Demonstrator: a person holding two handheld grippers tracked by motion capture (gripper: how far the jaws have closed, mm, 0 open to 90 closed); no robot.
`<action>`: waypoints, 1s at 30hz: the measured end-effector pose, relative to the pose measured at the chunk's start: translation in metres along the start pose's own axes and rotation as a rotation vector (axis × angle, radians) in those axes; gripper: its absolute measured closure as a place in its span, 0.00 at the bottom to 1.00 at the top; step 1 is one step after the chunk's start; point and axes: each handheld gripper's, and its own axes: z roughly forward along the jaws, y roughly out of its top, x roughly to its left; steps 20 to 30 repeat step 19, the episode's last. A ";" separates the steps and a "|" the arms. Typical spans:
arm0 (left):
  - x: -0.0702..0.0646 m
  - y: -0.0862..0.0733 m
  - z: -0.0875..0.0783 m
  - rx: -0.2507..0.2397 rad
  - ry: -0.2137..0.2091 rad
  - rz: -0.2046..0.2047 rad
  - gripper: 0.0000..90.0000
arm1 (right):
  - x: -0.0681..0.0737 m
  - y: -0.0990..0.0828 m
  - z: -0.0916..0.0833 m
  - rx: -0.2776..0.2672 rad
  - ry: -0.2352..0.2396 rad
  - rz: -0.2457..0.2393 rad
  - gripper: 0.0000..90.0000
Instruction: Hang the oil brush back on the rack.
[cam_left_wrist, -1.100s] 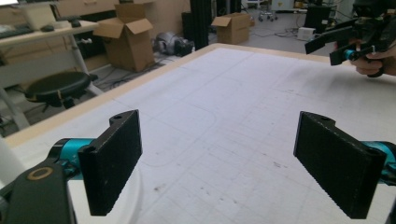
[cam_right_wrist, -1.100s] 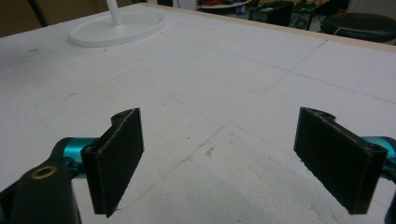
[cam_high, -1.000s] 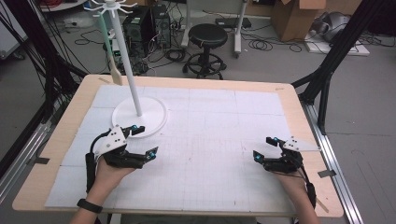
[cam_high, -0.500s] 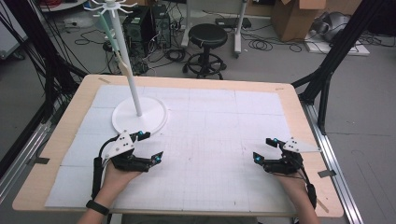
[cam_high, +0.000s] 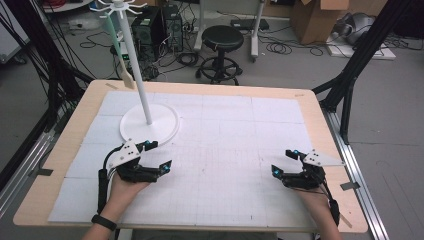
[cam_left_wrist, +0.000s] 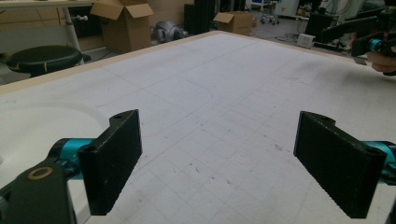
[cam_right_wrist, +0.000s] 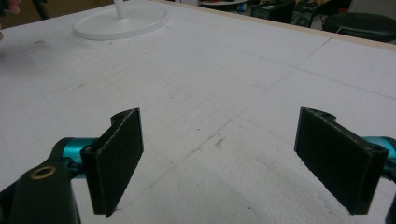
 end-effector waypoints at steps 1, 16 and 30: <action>0.001 0.000 0.000 -0.002 0.001 0.000 0.18 | -0.001 0.000 0.000 -0.003 -0.003 -0.007 0.17; 0.001 -0.001 0.000 0.008 0.006 -0.007 0.18 | -0.001 -0.001 -0.001 -0.001 0.002 0.000 0.17; 0.002 -0.001 -0.001 0.005 0.008 -0.003 0.18 | -0.002 0.000 -0.001 -0.004 0.000 0.000 0.17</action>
